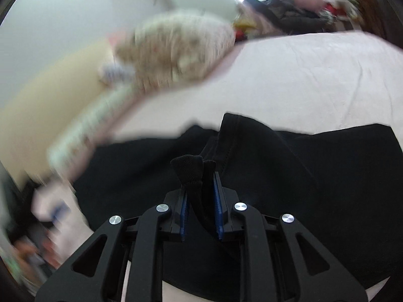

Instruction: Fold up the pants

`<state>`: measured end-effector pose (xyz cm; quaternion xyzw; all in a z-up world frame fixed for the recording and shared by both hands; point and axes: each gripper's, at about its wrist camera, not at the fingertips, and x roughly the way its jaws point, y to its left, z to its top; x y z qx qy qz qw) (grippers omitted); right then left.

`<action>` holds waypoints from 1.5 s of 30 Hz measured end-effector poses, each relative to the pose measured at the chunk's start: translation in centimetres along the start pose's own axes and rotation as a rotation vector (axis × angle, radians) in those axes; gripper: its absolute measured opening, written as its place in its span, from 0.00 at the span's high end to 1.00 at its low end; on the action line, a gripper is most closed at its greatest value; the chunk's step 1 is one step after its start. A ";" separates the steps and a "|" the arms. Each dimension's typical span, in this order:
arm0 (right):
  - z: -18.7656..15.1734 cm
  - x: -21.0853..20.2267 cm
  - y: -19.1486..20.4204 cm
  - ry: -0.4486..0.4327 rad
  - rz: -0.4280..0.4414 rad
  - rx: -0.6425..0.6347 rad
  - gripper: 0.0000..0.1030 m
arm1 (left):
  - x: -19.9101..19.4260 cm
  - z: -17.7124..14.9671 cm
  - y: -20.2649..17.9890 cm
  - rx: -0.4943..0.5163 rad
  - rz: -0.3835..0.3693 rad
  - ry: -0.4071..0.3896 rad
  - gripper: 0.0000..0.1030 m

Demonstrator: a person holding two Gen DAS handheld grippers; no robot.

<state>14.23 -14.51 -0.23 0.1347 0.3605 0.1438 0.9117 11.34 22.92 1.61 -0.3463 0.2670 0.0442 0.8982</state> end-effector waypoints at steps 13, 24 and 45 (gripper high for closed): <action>-1.1 -4.7 3.3 -0.052 -0.018 -0.325 0.62 | 0.0 0.0 0.4 -0.035 -0.001 0.008 0.02; -2.0 1.4 1.4 0.122 -0.046 -0.289 0.67 | -0.1 0.2 1.1 -0.052 0.006 0.017 0.02; -4.1 1.2 2.3 0.132 0.046 -0.210 0.88 | 0.1 0.1 1.6 -0.083 0.009 0.031 0.02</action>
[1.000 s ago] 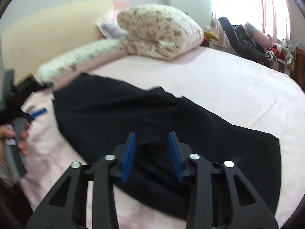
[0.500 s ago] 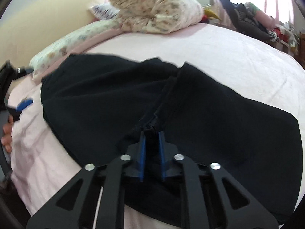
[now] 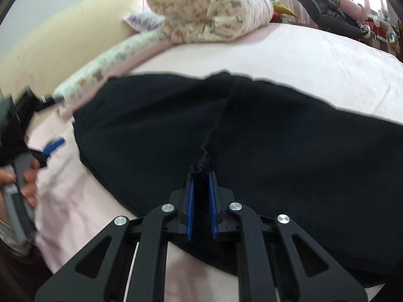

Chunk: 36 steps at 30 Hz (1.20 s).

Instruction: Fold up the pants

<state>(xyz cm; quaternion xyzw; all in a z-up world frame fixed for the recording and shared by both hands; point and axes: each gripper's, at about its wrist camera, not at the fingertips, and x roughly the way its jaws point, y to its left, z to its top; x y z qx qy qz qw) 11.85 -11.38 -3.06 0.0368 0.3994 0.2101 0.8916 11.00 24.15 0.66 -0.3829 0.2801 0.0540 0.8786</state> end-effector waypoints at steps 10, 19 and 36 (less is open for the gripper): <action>0.4 -3.4 1.7 -0.071 0.070 -0.049 0.56 | -0.5 2.4 4.1 -0.166 -0.054 0.019 0.02; -0.2 -0.6 2.1 0.013 -0.001 -0.074 0.40 | 0.6 3.5 6.5 -0.269 -0.179 0.102 0.02; -4.2 -9.9 -4.1 -0.133 0.269 0.265 0.36 | 5.1 4.3 6.1 -0.221 -0.160 0.276 0.02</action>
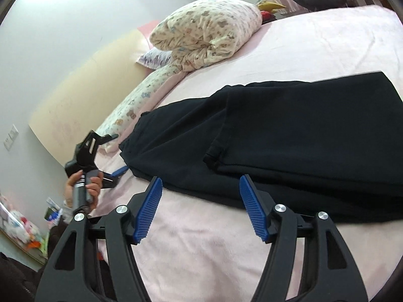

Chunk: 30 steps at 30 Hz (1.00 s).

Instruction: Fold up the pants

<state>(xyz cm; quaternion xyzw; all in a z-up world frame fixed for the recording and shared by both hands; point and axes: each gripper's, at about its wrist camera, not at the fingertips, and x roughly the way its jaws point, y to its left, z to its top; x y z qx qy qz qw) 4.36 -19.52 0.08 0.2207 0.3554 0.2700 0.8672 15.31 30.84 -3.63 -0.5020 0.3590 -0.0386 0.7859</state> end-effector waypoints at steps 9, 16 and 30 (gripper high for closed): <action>-0.9 -1.6 -0.8 -0.008 -0.007 -0.021 0.35 | 1.6 0.2 -1.1 0.085 0.060 -0.095 0.02; -1.4 -2.4 -2.0 -0.003 -0.013 -0.018 0.33 | 1.5 0.3 -0.9 0.071 -0.026 -0.147 0.03; -1.8 -4.7 -2.8 -0.012 -0.013 -0.052 0.27 | 0.9 0.2 0.1 0.008 -0.065 -0.177 0.84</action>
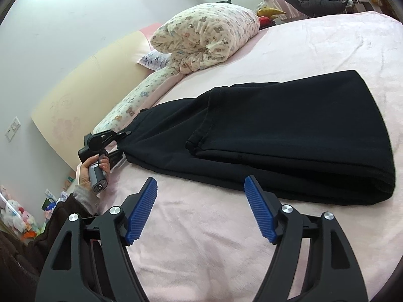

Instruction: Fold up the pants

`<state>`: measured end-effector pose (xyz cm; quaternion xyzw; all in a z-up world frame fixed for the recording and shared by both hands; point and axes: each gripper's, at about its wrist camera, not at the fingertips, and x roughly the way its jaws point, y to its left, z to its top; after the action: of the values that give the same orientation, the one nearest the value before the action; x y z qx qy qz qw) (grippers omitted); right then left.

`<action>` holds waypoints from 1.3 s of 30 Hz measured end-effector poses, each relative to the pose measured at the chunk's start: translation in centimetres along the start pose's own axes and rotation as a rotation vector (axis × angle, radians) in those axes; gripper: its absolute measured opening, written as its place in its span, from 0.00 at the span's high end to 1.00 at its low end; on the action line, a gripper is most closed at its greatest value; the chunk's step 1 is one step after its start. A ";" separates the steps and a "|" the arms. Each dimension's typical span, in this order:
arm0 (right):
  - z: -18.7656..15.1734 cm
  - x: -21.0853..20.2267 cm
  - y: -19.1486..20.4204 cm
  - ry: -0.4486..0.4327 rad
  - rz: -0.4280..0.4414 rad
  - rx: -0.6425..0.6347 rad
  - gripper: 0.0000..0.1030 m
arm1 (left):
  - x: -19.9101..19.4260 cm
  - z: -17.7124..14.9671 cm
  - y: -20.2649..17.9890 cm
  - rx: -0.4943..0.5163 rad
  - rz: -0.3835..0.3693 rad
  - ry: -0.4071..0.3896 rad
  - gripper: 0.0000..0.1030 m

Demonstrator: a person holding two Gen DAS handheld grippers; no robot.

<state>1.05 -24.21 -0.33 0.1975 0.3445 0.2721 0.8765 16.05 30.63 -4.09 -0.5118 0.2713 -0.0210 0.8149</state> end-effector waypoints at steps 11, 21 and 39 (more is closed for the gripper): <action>-0.4 -2.9 -3.9 -0.088 0.033 0.088 0.25 | -1.6 -2.6 -8.0 0.224 0.002 -0.101 0.85; -0.2 -3.5 -6.1 -0.138 0.096 0.146 0.25 | -2.5 -8.2 -17.1 0.468 -0.043 -0.127 0.85; 1.3 -10.9 -9.4 -0.408 0.096 0.298 0.24 | 5.7 -30.9 -29.6 0.844 -0.151 0.275 0.87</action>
<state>-1.51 -38.36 0.96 0.3914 0.1871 0.2144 0.8751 13.78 -10.57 8.37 -0.1455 0.3065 -0.2571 0.9049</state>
